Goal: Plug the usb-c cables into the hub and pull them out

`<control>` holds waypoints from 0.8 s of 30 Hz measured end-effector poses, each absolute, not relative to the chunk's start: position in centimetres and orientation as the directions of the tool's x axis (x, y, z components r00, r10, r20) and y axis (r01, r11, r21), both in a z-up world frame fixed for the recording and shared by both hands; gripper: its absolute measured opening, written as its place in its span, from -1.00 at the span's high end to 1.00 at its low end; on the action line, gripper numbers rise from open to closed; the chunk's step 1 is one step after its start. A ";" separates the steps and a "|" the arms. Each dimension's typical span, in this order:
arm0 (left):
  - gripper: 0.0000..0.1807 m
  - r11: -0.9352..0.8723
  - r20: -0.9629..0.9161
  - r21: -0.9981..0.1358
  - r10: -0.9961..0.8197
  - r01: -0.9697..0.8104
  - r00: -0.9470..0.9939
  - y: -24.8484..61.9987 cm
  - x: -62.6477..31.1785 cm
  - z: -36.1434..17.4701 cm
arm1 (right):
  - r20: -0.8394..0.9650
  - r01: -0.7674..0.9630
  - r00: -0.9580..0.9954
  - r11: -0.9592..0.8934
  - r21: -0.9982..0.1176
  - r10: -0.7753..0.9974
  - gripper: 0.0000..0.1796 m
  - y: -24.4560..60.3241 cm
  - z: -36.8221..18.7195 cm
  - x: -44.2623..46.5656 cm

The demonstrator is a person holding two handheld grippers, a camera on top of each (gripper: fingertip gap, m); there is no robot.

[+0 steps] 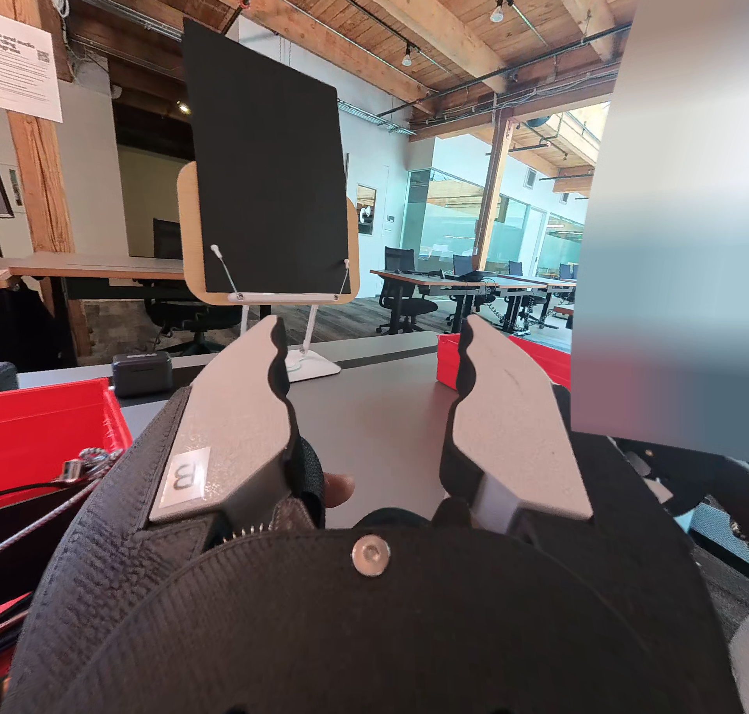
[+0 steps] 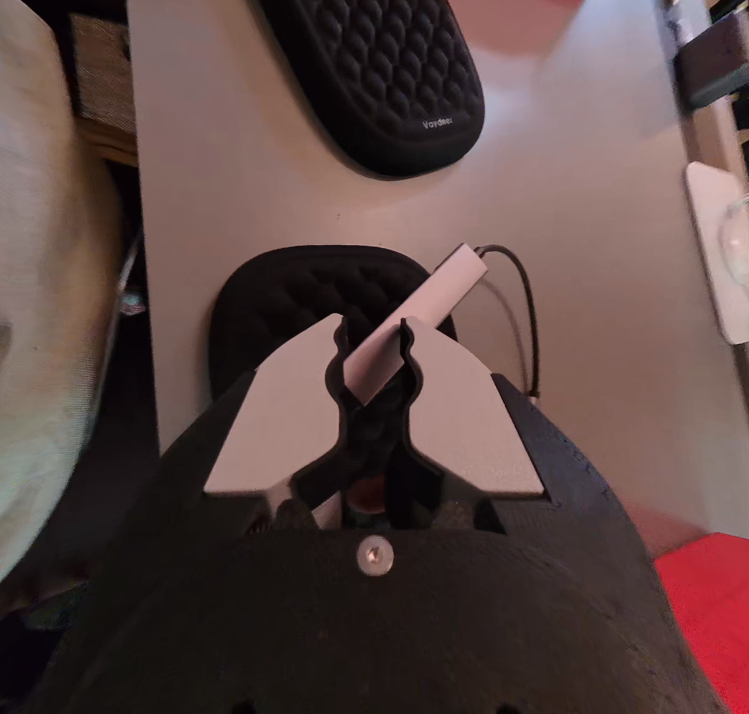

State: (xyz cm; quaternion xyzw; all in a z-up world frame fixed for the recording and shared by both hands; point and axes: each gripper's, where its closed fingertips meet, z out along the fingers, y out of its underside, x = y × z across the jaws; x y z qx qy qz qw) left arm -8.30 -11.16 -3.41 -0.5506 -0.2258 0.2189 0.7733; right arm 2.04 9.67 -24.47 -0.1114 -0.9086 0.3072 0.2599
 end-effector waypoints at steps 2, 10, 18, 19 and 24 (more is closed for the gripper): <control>0.10 0.275 0.100 -0.957 0.606 -0.089 0.789 -11.9 -8.4 -3.6 | 0.330 0.081 -0.859 0.740 -0.667 0.392 0.62 9.4 -24.0 2.3; 0.16 0.025 0.036 -0.999 0.826 0.026 0.562 -19.0 -10.6 -7.5 | 0.000 0.121 -0.813 0.169 -0.978 0.582 0.32 8.4 -16.2 -0.6; 0.42 -0.190 -0.053 -0.938 0.905 0.290 0.422 -25.6 -12.6 -11.9 | -0.217 0.114 -0.749 -0.201 -0.973 0.626 0.34 11.3 -14.9 -4.0; 0.46 -0.237 -0.079 -0.917 0.896 0.319 0.437 -25.7 -13.1 -12.6 | -0.236 0.103 -0.746 -0.242 -0.965 0.623 0.37 11.8 -14.5 -3.9; 0.55 -0.390 -0.170 -0.795 0.879 0.465 0.445 -27.0 -17.3 -15.6 | -0.249 0.077 -0.750 -0.293 -0.953 0.613 0.46 12.3 -14.2 -3.6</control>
